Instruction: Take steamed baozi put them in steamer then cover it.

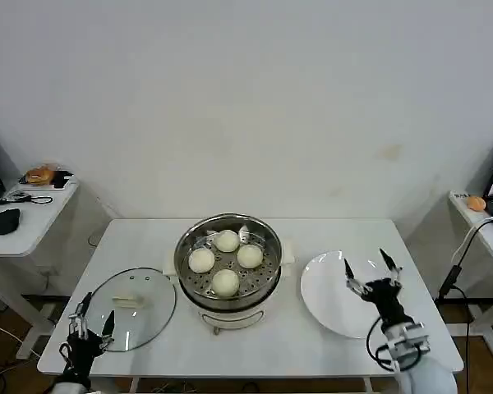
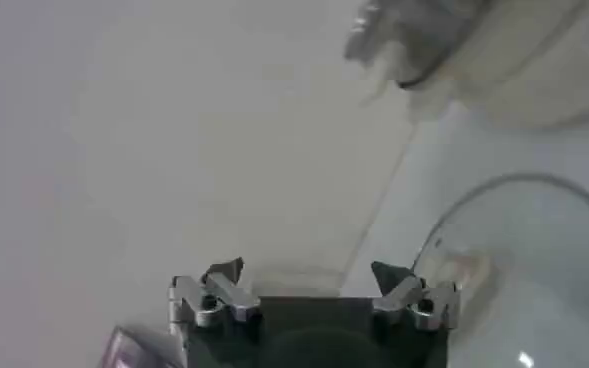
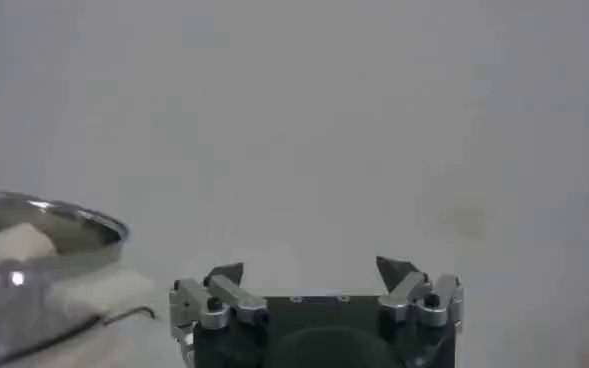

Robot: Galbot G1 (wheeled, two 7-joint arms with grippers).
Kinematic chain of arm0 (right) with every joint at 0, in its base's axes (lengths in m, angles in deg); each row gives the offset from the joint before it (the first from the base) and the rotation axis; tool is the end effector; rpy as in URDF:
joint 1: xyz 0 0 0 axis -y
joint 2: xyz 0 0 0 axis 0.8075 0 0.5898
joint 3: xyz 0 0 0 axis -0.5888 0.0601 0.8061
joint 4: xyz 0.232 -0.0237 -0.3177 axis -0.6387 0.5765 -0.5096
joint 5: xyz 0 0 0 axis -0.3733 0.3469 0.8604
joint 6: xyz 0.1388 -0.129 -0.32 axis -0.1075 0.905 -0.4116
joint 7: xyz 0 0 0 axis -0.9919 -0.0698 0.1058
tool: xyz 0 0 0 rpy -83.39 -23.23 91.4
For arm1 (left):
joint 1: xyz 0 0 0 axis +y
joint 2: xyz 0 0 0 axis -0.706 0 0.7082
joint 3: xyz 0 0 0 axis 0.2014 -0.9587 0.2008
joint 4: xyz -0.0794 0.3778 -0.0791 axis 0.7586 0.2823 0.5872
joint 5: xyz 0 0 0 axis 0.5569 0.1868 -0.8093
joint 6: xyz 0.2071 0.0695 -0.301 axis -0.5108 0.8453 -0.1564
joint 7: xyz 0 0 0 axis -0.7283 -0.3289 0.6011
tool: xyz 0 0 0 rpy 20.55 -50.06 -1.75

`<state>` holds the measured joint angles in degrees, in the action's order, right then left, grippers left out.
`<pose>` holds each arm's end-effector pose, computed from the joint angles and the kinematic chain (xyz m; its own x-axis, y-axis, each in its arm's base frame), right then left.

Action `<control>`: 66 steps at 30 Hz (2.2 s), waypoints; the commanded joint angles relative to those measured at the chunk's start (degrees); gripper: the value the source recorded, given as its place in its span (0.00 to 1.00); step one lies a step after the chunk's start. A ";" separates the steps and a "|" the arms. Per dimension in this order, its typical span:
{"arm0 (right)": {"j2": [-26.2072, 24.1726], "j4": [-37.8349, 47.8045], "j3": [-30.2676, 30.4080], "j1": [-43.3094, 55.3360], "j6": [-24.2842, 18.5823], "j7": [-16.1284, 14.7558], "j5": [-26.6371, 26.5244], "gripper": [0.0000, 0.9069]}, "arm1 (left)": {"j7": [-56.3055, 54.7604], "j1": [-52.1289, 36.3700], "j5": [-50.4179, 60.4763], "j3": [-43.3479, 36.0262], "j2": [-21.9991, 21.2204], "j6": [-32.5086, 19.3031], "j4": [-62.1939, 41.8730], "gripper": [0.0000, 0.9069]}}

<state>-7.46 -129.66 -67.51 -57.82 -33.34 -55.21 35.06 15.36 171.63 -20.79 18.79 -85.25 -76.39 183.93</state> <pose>0.2250 -0.1284 -0.3637 -0.9925 -0.1050 -0.0618 -0.0871 0.9661 -0.2431 0.1363 0.1715 -0.3987 -0.9969 -0.0492 0.0613 0.0514 0.1814 0.9821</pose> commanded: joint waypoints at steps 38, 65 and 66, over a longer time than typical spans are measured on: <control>6.88 -4.91 -5.14 -8.37 -2.03 1.23 3.70 1.00 | -0.55 -21.39 18.14 -9.34 7.16 -1.35 -22.75 1.00; 7.71 -4.10 -4.53 -8.49 -2.86 1.17 4.92 1.00 | -2.16 -23.70 19.26 -9.66 6.02 -4.79 -26.45 0.00; 7.72 -4.14 -4.52 -8.63 -2.90 1.18 4.97 1.00 | -2.25 -23.60 19.27 -9.52 5.90 -5.02 -26.55 0.00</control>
<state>0.17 -133.62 -72.05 -66.26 -36.14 -54.06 39.89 13.61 148.33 -1.95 8.99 -79.26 -80.47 158.05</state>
